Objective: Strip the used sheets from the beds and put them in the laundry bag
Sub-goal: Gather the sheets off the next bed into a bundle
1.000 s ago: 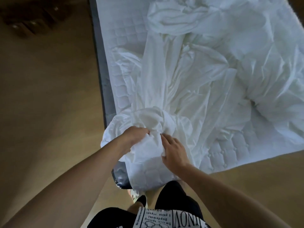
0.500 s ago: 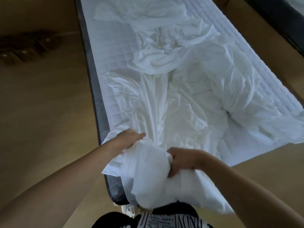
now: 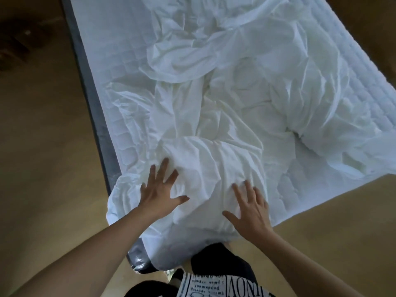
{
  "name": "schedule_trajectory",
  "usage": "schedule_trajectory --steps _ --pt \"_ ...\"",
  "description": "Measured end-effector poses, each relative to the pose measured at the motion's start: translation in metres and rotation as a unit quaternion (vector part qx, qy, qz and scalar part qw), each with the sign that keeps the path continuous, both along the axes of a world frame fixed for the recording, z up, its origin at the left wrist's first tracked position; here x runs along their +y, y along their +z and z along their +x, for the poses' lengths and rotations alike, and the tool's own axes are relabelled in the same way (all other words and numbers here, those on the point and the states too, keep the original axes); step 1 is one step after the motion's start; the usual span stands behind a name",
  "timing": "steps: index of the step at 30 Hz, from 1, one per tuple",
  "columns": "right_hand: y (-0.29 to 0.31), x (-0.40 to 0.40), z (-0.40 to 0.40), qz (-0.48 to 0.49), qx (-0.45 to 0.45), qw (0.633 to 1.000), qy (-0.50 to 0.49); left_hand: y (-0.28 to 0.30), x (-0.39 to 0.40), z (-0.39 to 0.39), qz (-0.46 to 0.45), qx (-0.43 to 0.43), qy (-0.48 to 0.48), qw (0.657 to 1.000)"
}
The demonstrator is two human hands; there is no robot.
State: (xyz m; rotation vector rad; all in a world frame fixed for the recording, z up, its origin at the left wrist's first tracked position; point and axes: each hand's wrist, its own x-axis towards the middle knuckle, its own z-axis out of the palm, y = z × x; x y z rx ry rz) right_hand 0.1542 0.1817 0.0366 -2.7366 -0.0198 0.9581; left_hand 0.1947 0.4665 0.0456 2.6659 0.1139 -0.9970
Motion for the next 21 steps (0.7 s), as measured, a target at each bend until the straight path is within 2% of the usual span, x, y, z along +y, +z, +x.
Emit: schedule_trajectory --steps 2,4,6,8,10,13,16,19,21 --pt "-0.018 -0.015 -0.012 -0.024 0.038 0.999 0.009 -0.012 -0.001 0.002 0.01 -0.011 0.042 0.999" --pt "-0.033 -0.015 -0.018 -0.002 0.03 0.998 0.058 -0.021 -0.005 0.004 -0.024 -0.006 0.068 0.997" --pt "-0.046 -0.004 -0.02 0.036 0.031 0.993 0.11 -0.031 -0.007 0.006 -0.048 0.031 0.064 0.996" --pt "-0.061 0.011 -0.015 0.05 0.041 0.987 0.144 -0.042 -0.004 0.007 -0.026 0.062 0.041 0.997" --pt "-0.079 0.02 -0.005 0.041 0.027 0.99 0.133 -0.05 0.0 0.005 -0.003 0.047 0.03 0.998" --pt "-0.091 0.031 0.009 0.052 -0.014 0.998 0.041 -0.048 -0.011 0.004 -0.004 -0.028 0.085 0.996" --pt "-0.088 0.042 0.023 0.131 -0.046 0.983 -0.123 -0.035 -0.024 0.015 -0.02 -0.081 0.173 0.981" --pt "-0.064 0.049 0.042 0.184 -0.066 0.952 -0.234 -0.016 -0.02 0.031 -0.09 -0.076 0.215 0.97" --pt "-0.036 0.051 0.055 0.22 -0.03 0.925 -0.309 0.004 -0.016 0.039 -0.137 -0.047 0.244 0.959"
